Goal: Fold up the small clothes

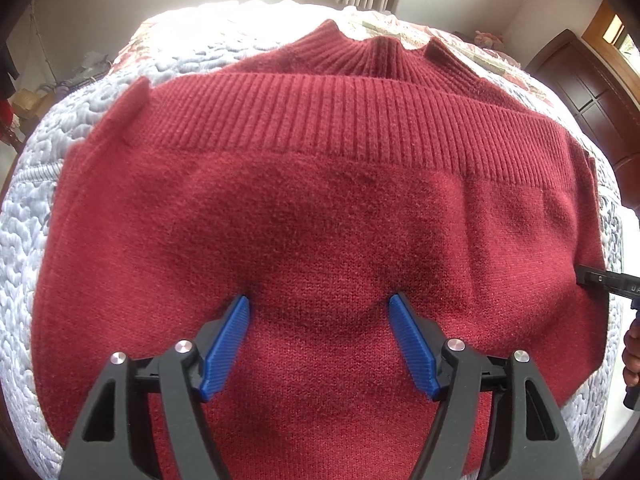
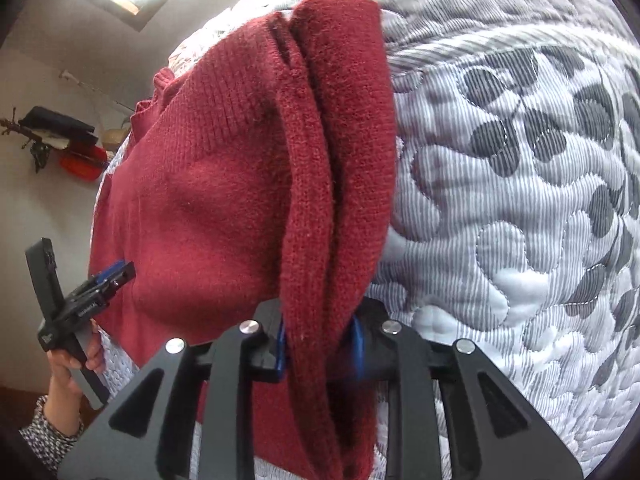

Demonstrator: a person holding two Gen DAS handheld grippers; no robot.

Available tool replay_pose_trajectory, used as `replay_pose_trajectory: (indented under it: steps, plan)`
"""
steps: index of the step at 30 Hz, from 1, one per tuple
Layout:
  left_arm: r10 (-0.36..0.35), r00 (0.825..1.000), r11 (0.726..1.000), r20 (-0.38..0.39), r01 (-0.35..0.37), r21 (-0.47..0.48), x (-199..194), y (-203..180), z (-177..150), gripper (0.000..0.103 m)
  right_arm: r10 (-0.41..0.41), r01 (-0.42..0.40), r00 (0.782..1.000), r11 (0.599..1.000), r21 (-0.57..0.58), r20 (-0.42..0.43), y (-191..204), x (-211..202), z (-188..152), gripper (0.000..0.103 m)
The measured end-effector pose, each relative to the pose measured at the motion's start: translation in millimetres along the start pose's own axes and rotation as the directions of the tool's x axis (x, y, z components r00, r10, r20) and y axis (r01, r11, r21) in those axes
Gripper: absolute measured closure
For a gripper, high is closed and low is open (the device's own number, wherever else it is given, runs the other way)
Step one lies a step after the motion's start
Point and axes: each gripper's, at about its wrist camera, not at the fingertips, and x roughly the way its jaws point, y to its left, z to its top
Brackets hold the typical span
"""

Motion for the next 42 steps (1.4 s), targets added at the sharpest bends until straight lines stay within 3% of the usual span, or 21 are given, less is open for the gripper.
replay_pose_trajectory:
  steps: [7,11,15,23,34,39,42]
  plan:
    - [-0.007,1.0,1.0,0.01,0.007,0.018,6.7,-0.7,-2.3,0.028,0.014,-0.013,1.0,0.998,0.063,-0.017,-8.6,5.0,2.5,0.08]
    - [-0.02,1.0,1.0,-0.01,0.02,0.002,-9.7,4.2,1.5,0.033,-0.009,0.012,0.999,0.996,0.086,-0.033,6.3,-9.7,5.5,0.086]
    - [-0.007,1.0,0.999,0.029,0.009,-0.049,-43.7,27.9,0.9,0.033,-0.021,0.022,0.999,0.998,0.066,-0.026,36.3,-33.3,6.1,0.087]
    - [0.025,0.998,0.998,0.05,-0.021,-0.061,-82.2,76.8,-13.1,0.032,-0.023,0.023,1.0,0.995,-0.095,0.007,147.8,-46.0,12.1,0.087]
    - [0.033,0.998,0.994,0.061,-0.026,-0.103,-103.4,129.6,-30.9,0.032,-0.036,0.021,0.998,0.973,-0.231,-0.061,266.8,31.1,17.7,0.087]
    - [0.029,0.998,0.991,0.058,-0.022,-0.132,-105.0,144.8,-35.9,0.032,-0.089,0.058,0.99,0.967,-0.247,-0.113,292.3,80.9,17.0,0.087]
    - [0.025,0.998,0.99,0.051,-0.018,-0.141,-104.4,151.5,-39.8,0.032,-0.12,0.081,0.982,0.966,-0.245,-0.148,290.4,104.9,12.4,0.081]
